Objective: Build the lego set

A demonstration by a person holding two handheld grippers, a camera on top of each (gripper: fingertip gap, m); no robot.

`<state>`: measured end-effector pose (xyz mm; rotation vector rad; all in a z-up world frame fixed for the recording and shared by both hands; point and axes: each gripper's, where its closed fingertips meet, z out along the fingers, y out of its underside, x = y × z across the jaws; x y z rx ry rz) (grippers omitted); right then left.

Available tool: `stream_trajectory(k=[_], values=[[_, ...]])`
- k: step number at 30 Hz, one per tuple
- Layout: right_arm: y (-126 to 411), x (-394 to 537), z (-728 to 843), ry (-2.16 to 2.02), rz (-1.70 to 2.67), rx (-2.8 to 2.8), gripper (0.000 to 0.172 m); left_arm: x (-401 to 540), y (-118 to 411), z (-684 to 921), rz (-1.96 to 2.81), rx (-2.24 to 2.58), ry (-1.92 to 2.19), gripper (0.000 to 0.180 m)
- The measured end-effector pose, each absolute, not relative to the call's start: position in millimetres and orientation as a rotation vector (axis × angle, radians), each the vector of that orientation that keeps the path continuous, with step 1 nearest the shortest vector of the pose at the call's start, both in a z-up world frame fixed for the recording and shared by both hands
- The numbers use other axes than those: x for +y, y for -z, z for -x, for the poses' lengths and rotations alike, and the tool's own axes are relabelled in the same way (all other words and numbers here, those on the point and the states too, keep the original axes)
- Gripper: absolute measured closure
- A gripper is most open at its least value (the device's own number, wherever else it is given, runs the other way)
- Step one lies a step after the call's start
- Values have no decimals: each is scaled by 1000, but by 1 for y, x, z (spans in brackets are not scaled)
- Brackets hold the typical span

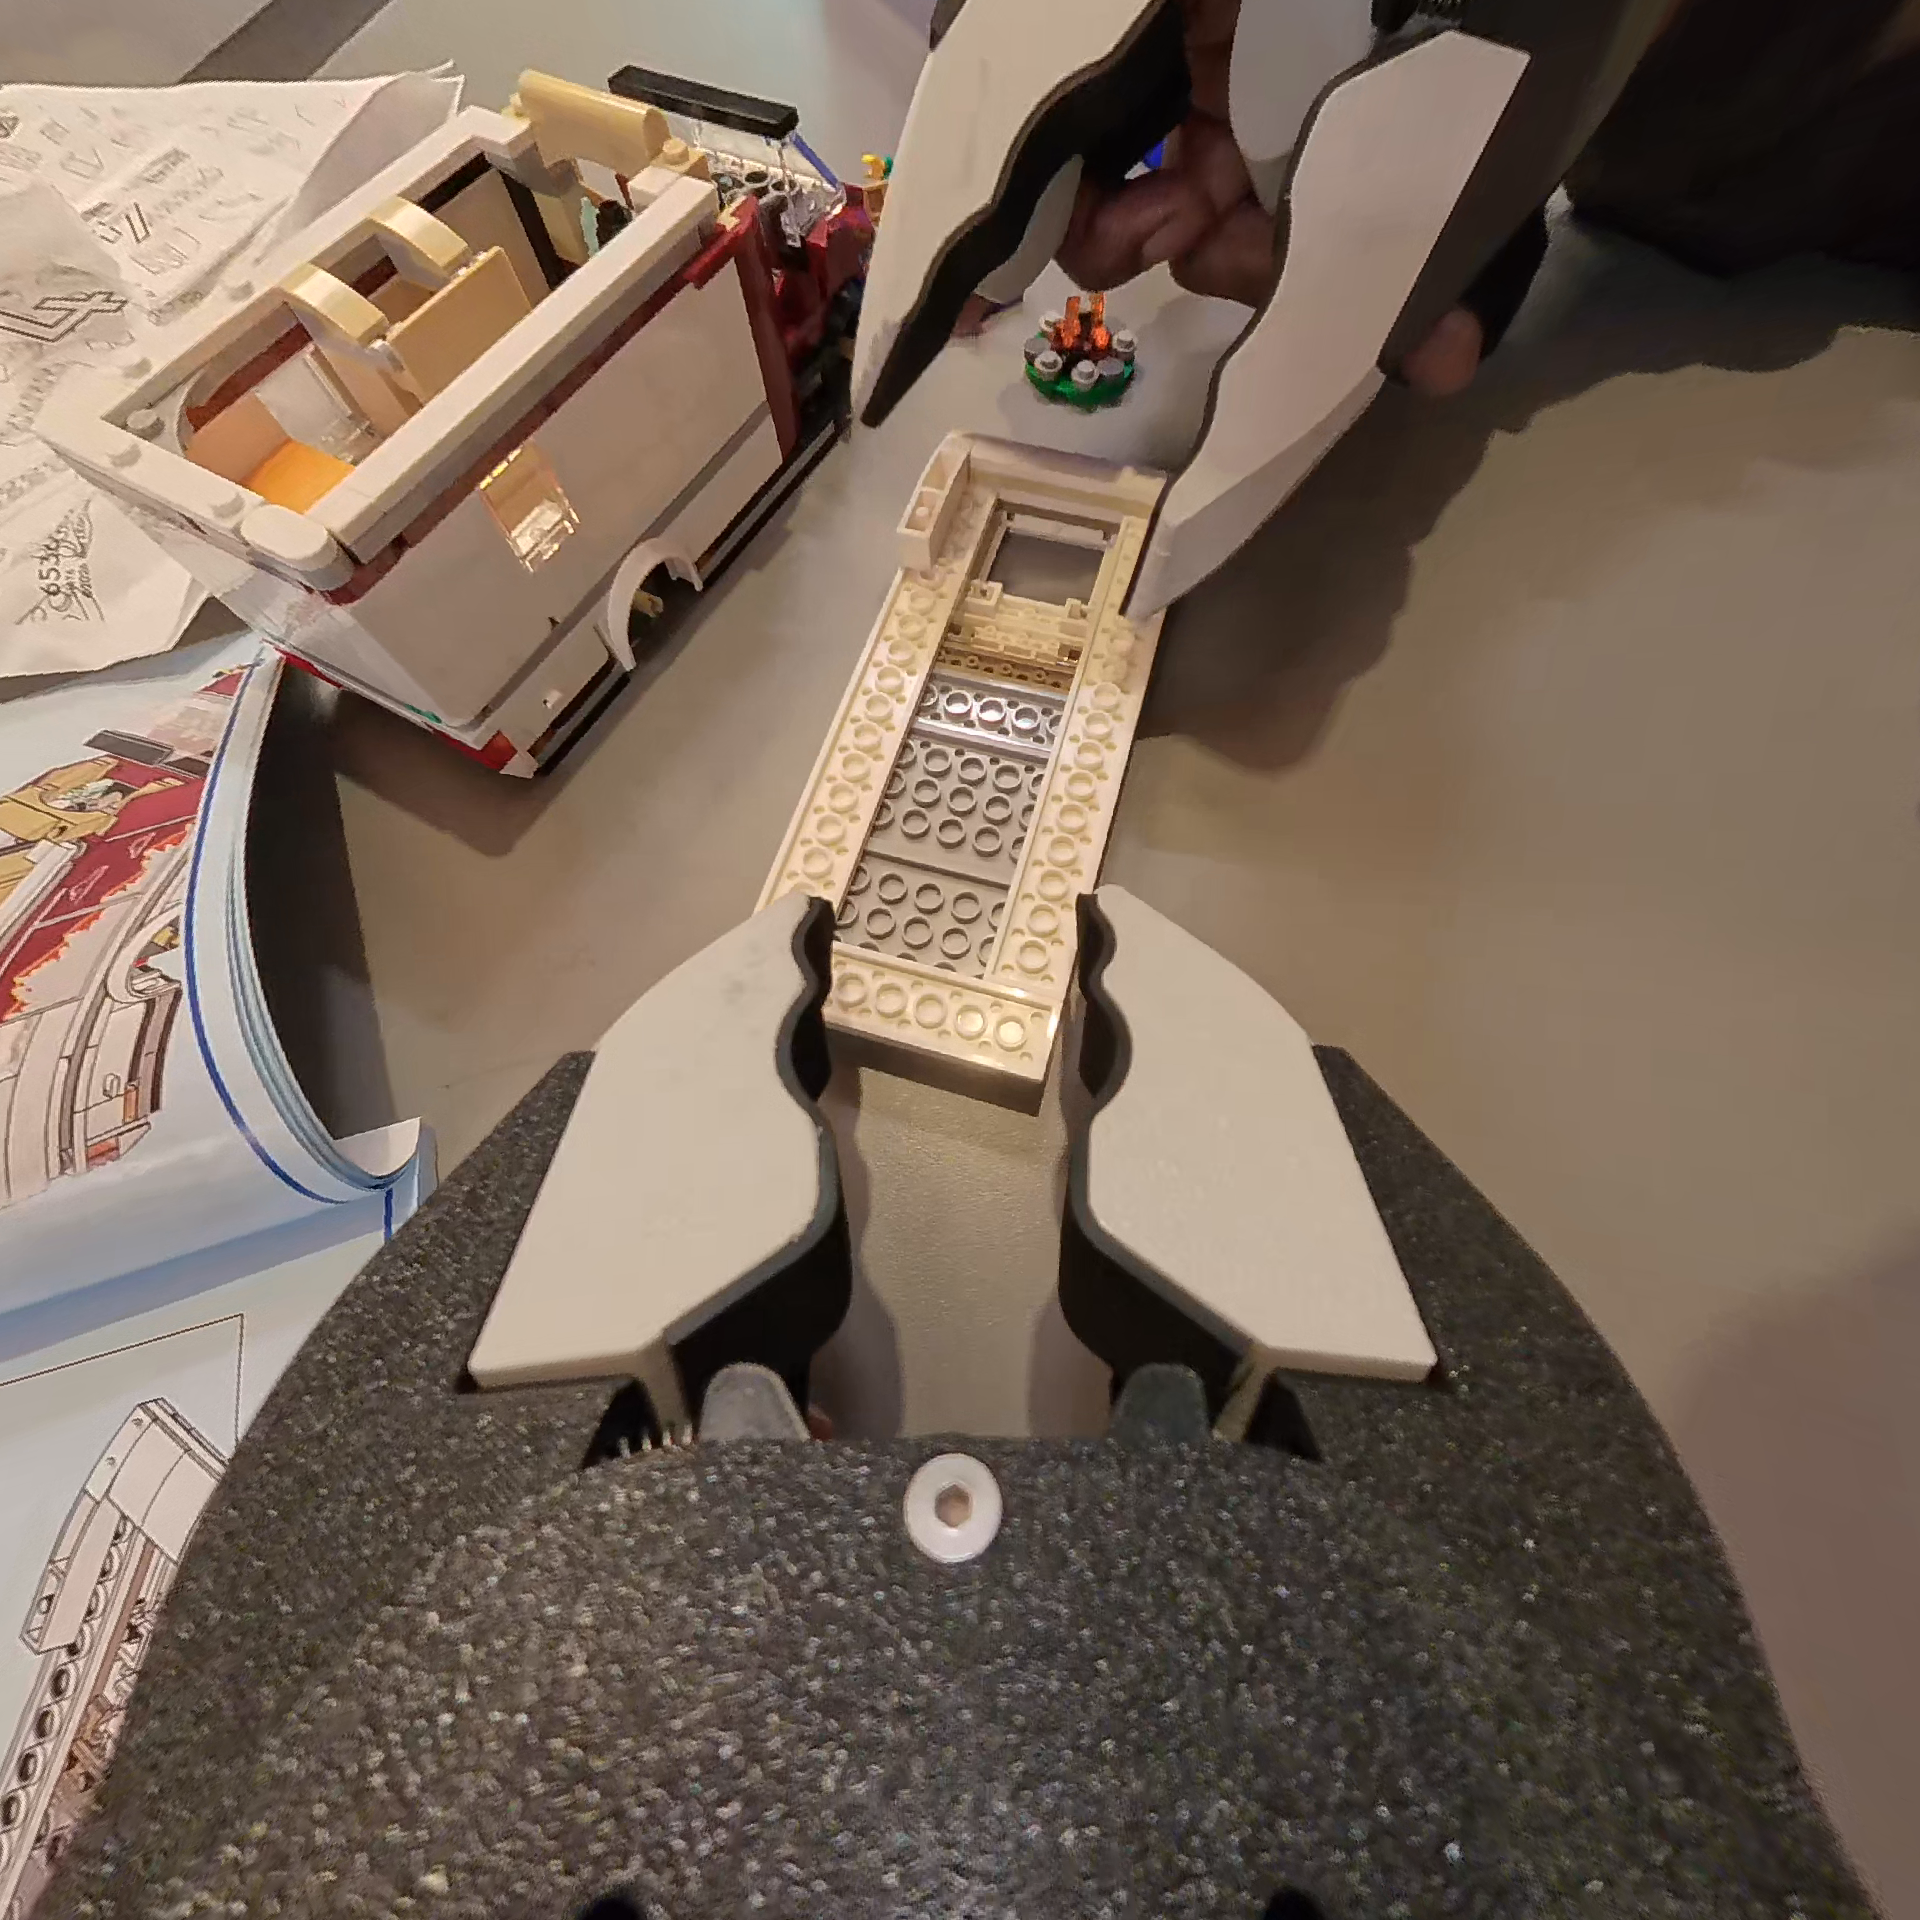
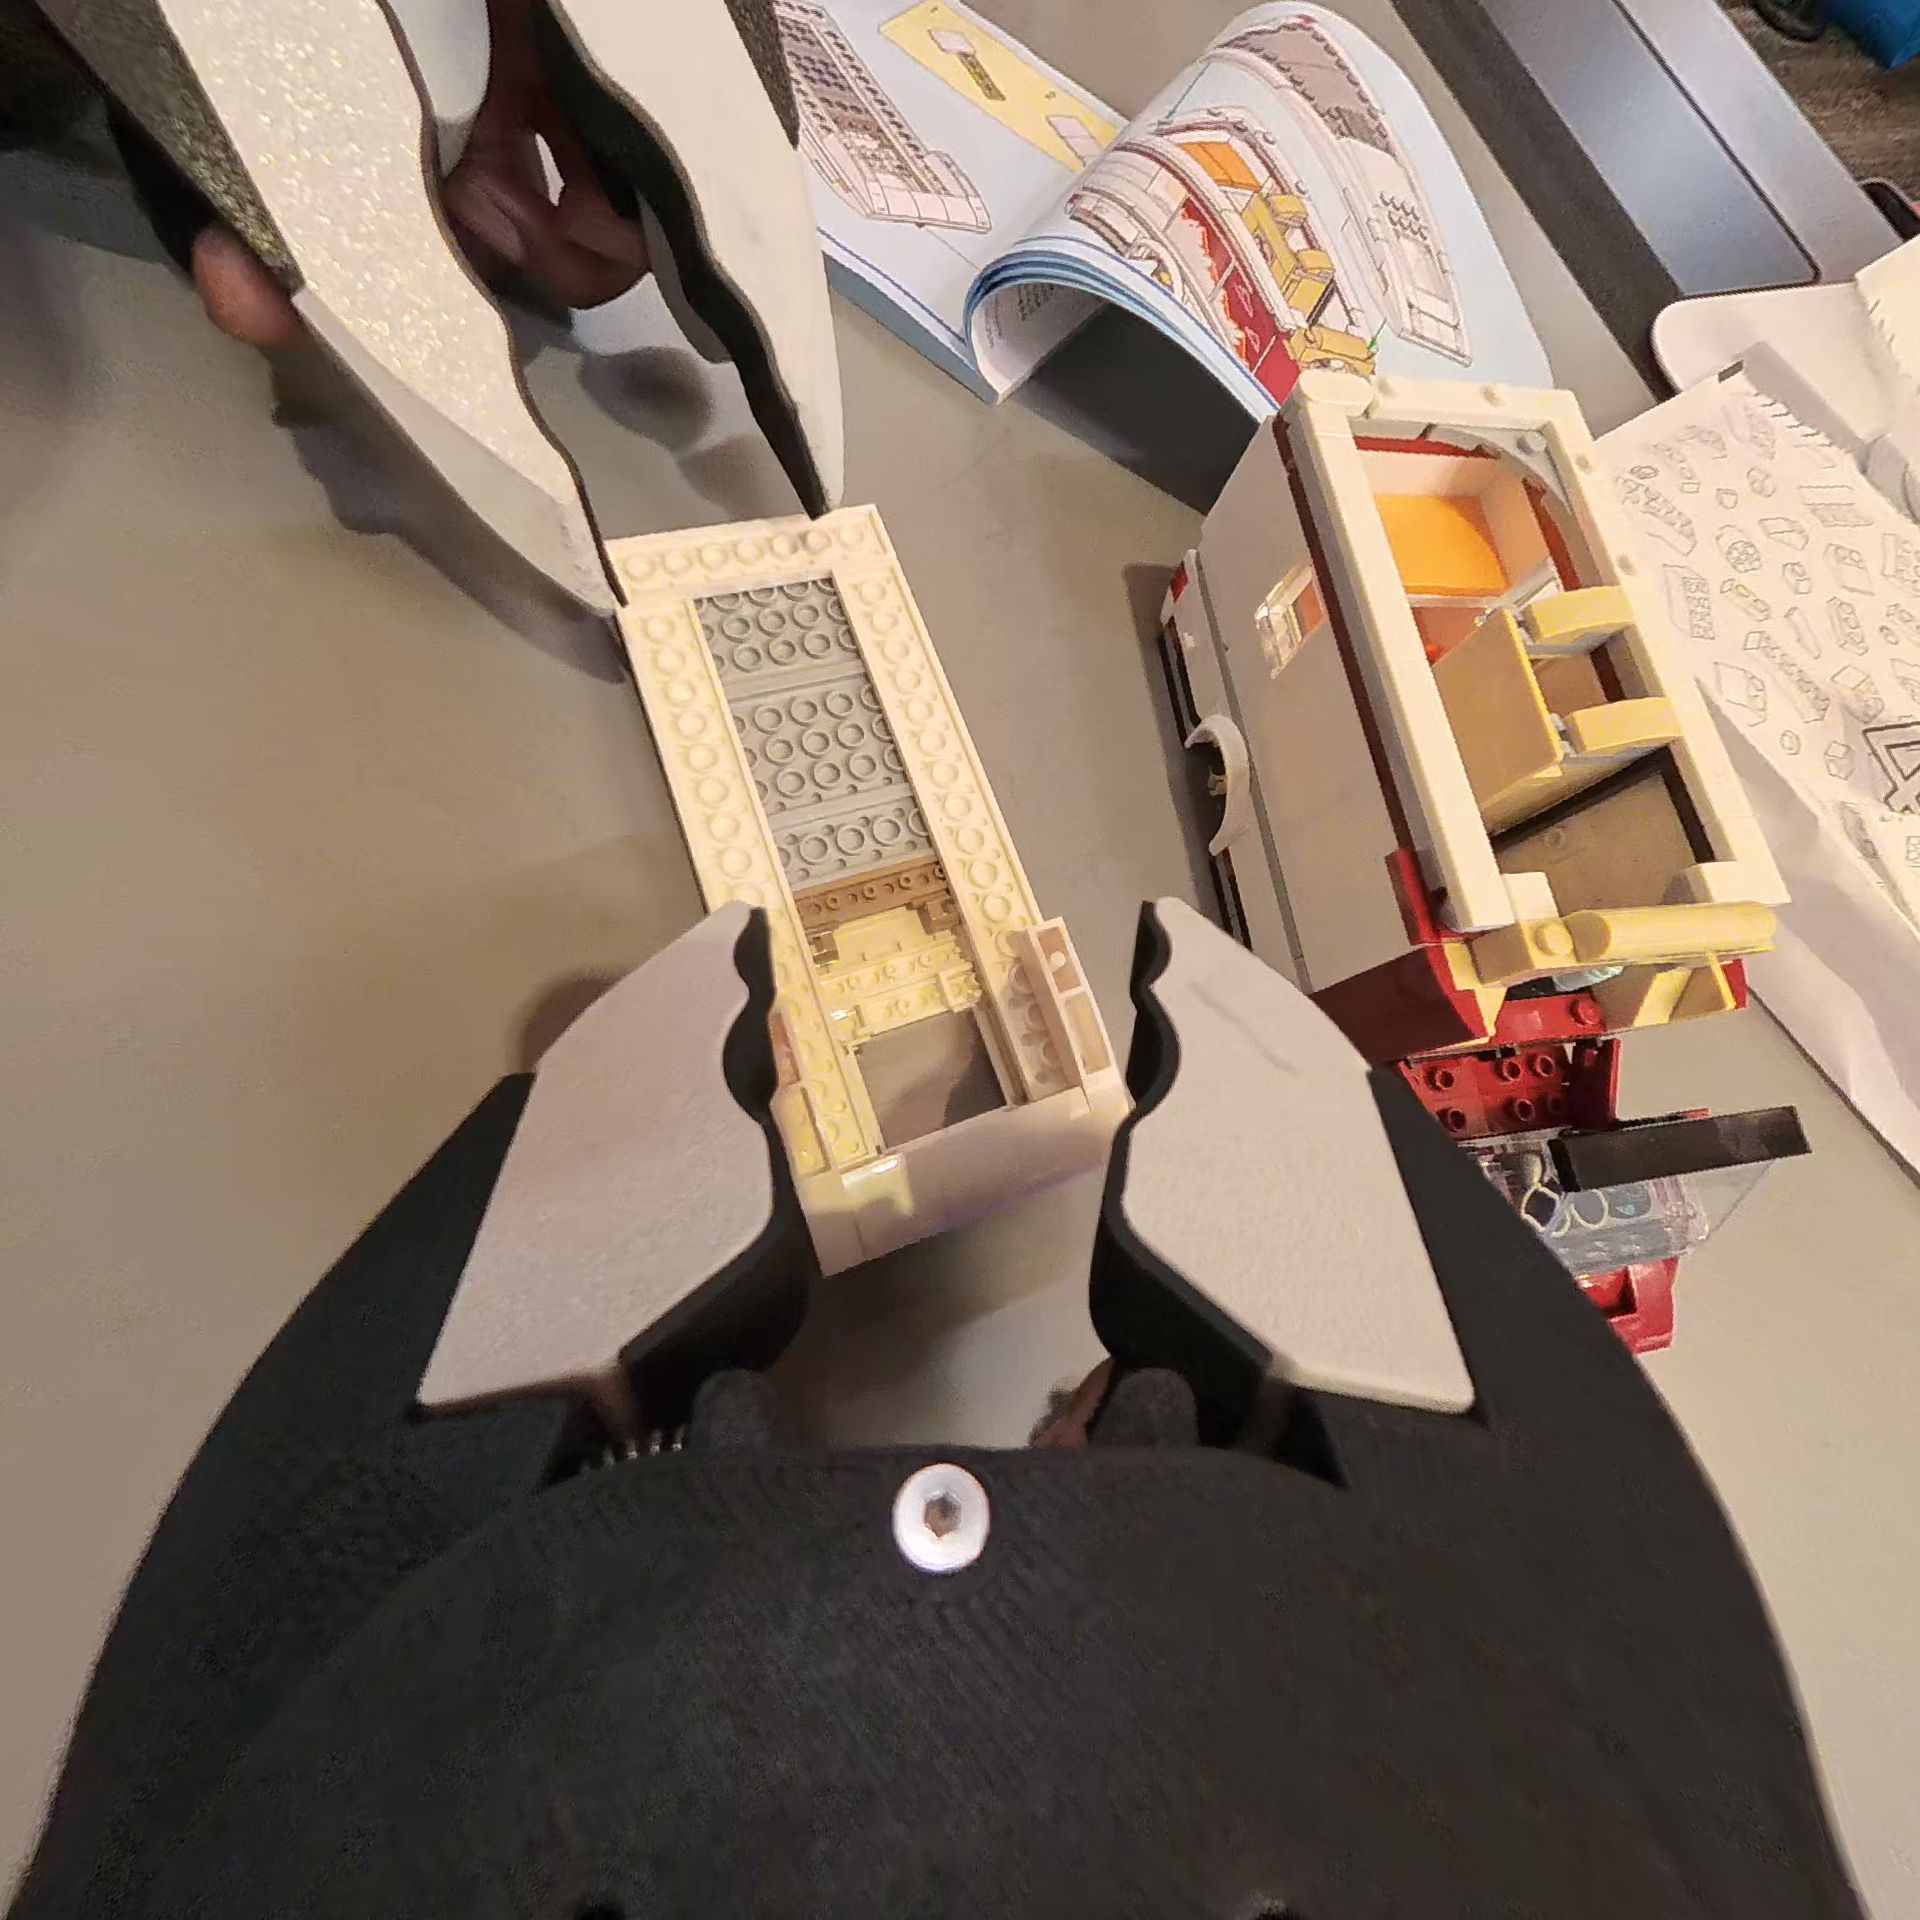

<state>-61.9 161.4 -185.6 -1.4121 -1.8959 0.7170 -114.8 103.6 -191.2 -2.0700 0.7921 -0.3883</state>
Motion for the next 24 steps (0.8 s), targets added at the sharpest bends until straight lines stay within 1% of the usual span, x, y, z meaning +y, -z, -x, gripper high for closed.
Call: stream_trajectory(k=[12,24], values=[[187,162,61,-726,1421,-1901,105,104,192,116,2076,784,379,134],[194,164,52,-695,1430,-1976,98,104,193,117,2087,785,376,134]])
